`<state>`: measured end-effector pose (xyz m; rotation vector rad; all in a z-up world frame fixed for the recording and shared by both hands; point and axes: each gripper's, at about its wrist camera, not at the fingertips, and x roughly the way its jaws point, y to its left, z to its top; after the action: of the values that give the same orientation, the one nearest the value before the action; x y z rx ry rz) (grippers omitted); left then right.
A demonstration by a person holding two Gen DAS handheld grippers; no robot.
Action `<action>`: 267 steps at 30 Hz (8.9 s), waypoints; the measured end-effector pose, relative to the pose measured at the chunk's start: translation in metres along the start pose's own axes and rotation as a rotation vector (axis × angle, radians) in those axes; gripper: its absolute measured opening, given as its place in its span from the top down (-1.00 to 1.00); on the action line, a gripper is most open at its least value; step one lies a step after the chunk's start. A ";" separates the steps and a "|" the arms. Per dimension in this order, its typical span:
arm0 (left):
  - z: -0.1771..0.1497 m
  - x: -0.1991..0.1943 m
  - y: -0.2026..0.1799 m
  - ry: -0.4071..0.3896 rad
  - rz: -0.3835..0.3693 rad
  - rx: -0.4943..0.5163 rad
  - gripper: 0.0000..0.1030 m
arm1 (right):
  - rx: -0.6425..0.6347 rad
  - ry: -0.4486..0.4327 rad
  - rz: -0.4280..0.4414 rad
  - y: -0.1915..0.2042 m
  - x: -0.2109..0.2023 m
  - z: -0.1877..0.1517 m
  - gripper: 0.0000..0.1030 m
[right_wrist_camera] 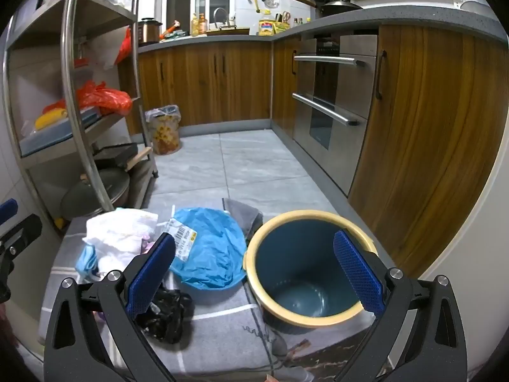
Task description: Collect trash
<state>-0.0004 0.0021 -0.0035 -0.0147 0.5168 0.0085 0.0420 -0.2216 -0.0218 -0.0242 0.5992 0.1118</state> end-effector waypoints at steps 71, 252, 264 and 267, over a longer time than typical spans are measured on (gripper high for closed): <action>-0.004 0.003 0.001 0.009 0.021 0.007 -0.89 | 0.002 0.009 0.013 -0.003 0.006 -0.010 -0.93; 0.040 0.113 0.034 0.356 -0.189 0.150 0.95 | 0.043 0.116 0.270 -0.040 0.061 0.055 0.97; 0.102 0.088 -0.062 0.228 -0.325 0.274 0.95 | 0.167 0.198 0.122 -0.115 0.098 0.057 0.97; 0.095 0.107 -0.100 0.250 -0.364 0.319 0.95 | 0.231 0.272 0.114 -0.131 0.115 0.046 0.97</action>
<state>0.1413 -0.0955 0.0276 0.2043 0.7547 -0.4360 0.1767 -0.3380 -0.0502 0.2223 0.8829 0.1507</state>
